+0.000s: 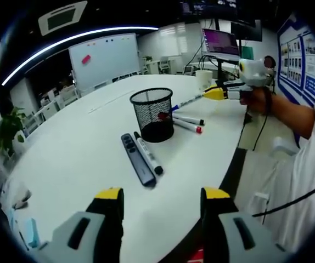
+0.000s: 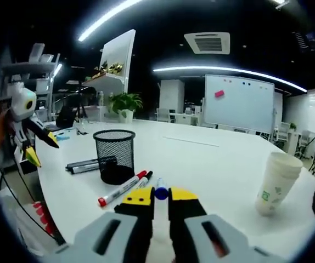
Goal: Place the scattered laser pointers and whiteboard markers into the pen holder and stack the scattered paper cups together
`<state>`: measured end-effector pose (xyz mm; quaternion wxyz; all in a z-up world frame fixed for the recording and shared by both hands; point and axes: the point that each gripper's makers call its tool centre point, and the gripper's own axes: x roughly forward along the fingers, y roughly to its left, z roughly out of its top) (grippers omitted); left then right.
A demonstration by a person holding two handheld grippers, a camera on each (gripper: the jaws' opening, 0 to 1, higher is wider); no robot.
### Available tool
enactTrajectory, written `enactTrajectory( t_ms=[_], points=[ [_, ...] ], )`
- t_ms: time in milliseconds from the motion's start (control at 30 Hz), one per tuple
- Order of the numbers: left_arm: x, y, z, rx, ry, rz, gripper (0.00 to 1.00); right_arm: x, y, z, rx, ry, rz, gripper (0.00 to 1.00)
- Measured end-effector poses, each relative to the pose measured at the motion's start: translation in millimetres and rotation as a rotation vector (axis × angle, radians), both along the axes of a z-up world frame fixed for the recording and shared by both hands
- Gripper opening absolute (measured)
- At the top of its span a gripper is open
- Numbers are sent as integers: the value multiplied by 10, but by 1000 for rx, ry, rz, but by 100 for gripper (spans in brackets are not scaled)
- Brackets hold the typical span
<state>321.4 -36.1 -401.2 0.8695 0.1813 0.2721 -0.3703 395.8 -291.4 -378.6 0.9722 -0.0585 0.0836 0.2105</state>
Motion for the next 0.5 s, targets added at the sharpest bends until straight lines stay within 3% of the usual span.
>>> enactTrajectory(
  t_ms=[500],
  points=[
    [3, 1, 0, 0, 0, 2, 56, -20, 5, 165, 18, -62, -1, 11]
  ],
)
